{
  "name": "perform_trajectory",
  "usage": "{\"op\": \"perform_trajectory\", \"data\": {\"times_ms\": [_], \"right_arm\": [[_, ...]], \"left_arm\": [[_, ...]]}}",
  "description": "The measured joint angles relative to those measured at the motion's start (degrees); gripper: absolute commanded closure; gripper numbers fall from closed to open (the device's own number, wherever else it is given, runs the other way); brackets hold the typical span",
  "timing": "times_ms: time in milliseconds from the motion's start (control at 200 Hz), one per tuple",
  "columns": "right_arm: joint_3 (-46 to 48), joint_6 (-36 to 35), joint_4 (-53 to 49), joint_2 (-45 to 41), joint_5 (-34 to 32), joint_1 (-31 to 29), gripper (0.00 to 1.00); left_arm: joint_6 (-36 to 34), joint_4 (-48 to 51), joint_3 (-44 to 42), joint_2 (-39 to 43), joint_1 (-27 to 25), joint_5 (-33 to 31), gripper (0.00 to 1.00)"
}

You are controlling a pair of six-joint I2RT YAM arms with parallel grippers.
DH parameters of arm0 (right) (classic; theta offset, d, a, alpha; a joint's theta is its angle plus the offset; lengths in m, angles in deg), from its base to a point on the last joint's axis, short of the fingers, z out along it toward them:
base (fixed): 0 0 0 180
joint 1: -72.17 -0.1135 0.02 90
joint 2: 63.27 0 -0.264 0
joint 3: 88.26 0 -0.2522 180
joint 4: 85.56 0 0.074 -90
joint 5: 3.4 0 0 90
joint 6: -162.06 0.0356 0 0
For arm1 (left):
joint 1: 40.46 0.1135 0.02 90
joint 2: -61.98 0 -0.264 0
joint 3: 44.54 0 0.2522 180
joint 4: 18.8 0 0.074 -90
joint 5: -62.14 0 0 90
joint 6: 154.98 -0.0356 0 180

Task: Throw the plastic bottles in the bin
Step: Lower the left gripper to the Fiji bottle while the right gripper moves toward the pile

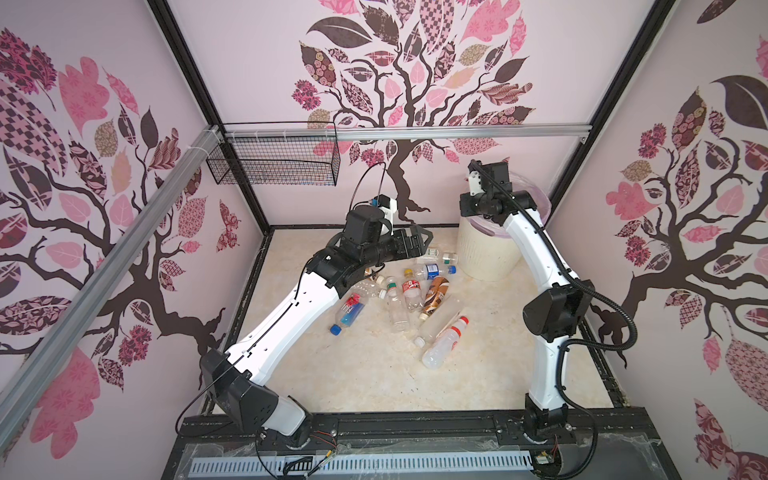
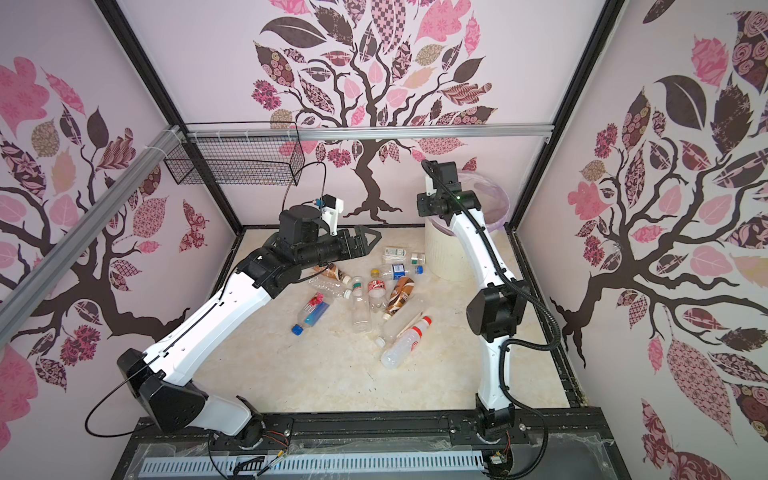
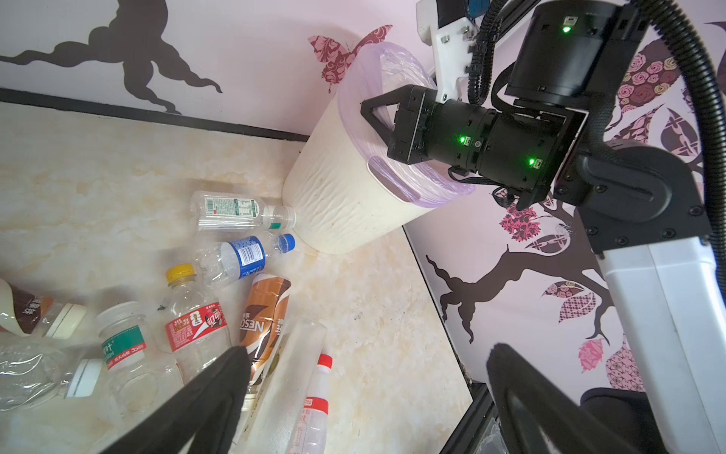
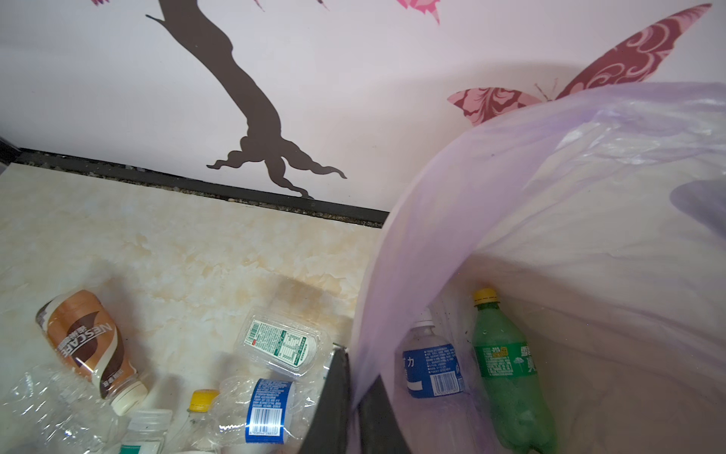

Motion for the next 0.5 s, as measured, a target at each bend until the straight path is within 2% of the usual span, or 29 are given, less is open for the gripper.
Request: {"op": "perform_trajectory", "data": {"times_ms": [305, 430, 500], "right_arm": [[0.0, 0.8, -0.1, -0.1, 1.8, -2.2, 1.0], [0.0, 1.0, -0.1, -0.1, 1.8, -2.2, 0.87], [0.0, 1.6, -0.2, -0.1, 2.3, -2.2, 0.74]], "left_arm": [[0.0, 2.9, -1.3, 1.3, 0.1, -7.7, 0.02], [0.0, 5.2, -1.8, 1.2, 0.2, -11.4, 0.02], [0.0, 7.0, -1.8, 1.2, 0.6, -12.4, 0.02]]}}
